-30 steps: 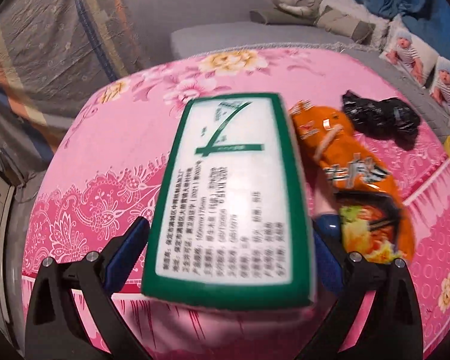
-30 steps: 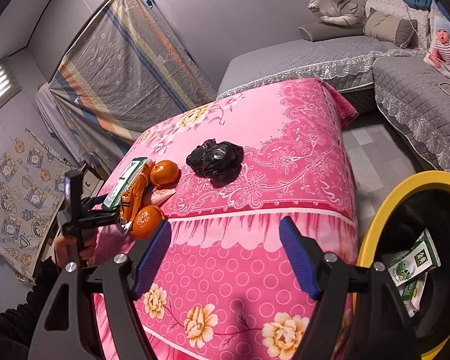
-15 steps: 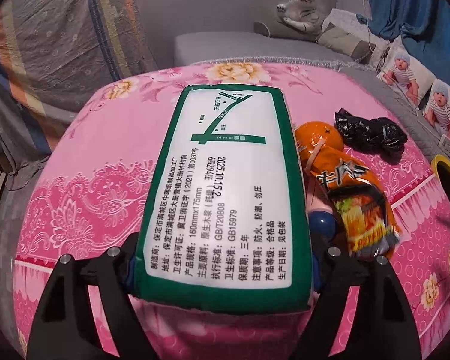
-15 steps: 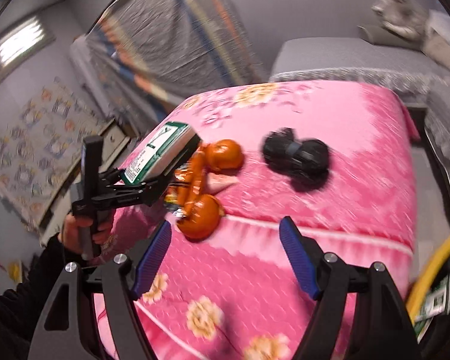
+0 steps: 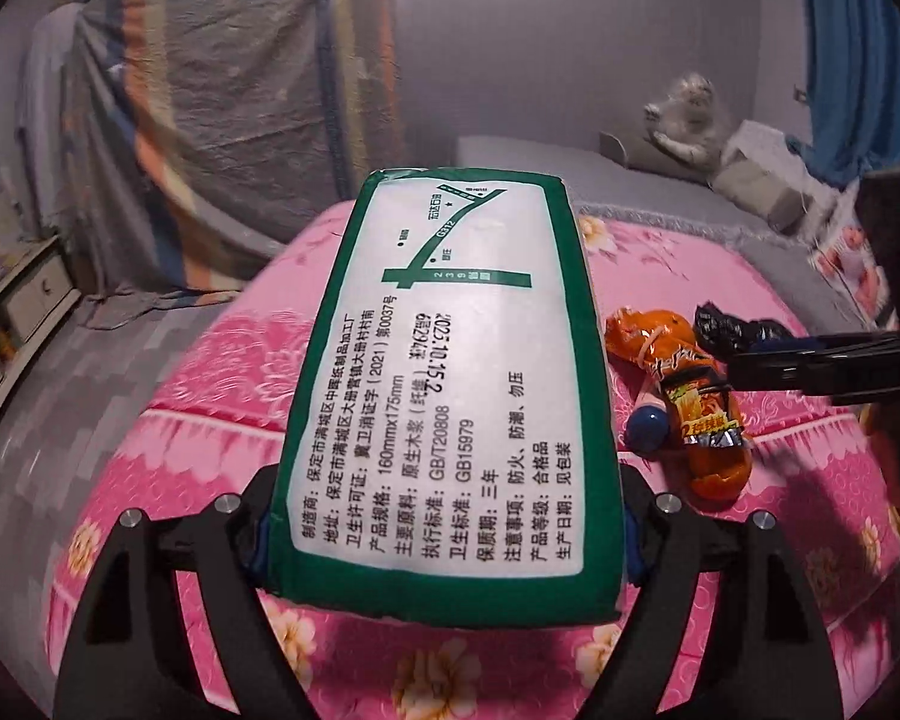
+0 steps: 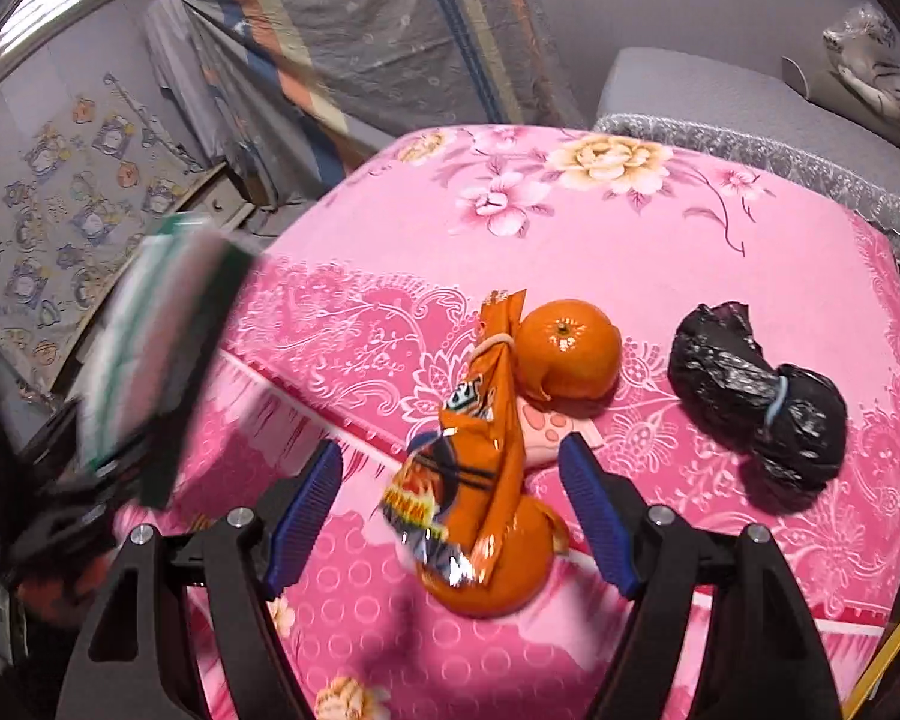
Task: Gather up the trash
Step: 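Grasp the white-green tissue pack with the left tool while the right tool grasps the orange snack bag, then carry the tissue pack and snack bag with both tools over the bin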
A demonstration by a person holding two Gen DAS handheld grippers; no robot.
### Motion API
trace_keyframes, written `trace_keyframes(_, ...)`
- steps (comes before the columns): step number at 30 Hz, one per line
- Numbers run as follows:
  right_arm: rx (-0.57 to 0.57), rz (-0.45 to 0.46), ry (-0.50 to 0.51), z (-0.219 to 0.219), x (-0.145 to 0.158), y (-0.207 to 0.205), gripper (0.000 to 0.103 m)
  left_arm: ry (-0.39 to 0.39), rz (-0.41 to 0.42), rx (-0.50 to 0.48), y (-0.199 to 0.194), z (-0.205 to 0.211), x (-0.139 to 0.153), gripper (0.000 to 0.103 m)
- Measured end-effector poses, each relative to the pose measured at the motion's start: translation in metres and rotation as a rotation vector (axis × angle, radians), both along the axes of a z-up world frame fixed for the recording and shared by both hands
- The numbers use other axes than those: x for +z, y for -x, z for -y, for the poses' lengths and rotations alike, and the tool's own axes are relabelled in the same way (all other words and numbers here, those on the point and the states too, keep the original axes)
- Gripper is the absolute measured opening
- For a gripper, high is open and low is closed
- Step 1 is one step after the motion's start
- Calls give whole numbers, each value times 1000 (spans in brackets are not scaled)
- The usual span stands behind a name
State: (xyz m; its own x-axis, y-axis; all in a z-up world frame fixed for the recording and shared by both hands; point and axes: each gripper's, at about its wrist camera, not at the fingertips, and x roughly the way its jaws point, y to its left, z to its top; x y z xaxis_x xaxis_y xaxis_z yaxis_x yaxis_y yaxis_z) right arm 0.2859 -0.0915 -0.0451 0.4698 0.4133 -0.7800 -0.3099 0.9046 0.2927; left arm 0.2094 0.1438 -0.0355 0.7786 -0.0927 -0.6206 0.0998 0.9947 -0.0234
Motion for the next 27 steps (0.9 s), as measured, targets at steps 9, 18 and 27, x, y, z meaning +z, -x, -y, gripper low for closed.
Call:
trace_keyframes(9, 15, -56, 69, -32, -24, -26, 71, 54, 88, 94, 53, -7, 32, 76)
trace_keyframes(18, 19, -80, 121, -39, -37, -29, 49, 48, 165, 83, 73, 14, 53, 77)
trace_keyframes(27, 36, -23, 46, -28, -19, -14, 24, 29, 202, 48, 83, 36, 62, 77)
